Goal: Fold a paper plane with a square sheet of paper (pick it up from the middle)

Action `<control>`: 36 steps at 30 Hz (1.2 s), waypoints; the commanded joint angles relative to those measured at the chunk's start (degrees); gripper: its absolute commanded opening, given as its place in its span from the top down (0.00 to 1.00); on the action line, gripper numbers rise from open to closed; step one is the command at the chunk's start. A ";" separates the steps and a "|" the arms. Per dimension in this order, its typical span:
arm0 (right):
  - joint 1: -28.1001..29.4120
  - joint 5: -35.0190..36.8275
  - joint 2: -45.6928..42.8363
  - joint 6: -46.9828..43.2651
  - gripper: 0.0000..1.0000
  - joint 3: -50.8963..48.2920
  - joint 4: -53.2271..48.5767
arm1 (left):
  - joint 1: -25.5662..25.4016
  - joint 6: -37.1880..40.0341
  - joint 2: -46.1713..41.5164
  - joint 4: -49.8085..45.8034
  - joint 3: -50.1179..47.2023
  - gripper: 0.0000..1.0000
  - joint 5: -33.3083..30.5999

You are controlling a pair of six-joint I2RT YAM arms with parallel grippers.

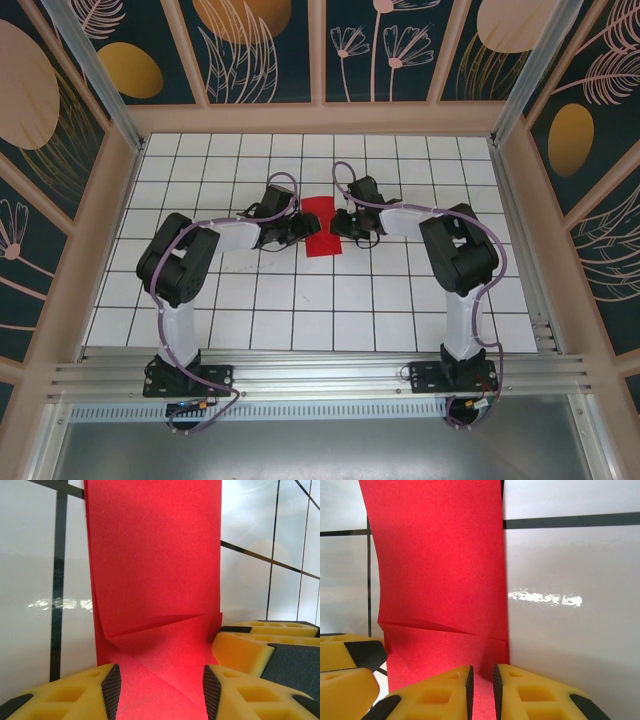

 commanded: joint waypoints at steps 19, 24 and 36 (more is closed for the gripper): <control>5.93 -4.91 -2.30 13.65 0.80 -6.97 2.11 | 0.29 -4.54 -6.20 -3.04 -4.87 0.48 -4.94; 9.41 -5.43 -2.44 19.40 0.80 -8.36 5.35 | 0.30 -7.75 -10.33 -0.44 -11.31 0.48 -3.09; 10.55 -6.45 -1.48 21.31 0.80 -8.47 6.74 | 0.30 -8.68 -11.84 3.39 -15.06 0.64 -2.05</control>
